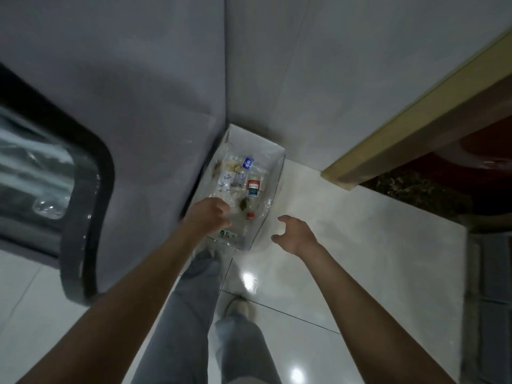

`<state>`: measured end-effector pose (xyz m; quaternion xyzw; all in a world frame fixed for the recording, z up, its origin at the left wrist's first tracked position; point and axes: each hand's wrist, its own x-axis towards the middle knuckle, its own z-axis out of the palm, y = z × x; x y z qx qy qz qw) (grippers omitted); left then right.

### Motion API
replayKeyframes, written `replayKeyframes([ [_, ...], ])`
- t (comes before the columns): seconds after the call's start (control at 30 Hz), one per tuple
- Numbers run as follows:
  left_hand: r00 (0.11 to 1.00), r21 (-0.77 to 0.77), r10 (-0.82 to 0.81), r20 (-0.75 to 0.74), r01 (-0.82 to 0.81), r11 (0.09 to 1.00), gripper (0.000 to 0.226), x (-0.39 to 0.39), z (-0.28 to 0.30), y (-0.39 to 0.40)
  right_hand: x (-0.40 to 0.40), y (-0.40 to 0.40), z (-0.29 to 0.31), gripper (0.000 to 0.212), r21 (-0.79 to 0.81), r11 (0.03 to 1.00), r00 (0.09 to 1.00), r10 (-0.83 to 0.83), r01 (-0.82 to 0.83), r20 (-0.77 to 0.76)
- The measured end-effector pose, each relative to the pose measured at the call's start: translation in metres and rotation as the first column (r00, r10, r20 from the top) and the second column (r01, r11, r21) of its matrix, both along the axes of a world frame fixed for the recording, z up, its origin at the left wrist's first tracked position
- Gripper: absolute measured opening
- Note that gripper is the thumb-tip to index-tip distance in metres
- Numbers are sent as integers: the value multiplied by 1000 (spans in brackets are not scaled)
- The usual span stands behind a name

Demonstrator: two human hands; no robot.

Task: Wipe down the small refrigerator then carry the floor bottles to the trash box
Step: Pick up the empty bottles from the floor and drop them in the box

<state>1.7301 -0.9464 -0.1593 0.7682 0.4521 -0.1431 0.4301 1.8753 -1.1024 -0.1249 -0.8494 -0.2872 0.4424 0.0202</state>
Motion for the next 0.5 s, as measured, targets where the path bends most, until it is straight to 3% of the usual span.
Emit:
replayKeyframes([
  [0.5,993,110,115,17,-117,987,35,-97,82,-89,-61,-59,70,58,125,986,993,113,-109,-22],
])
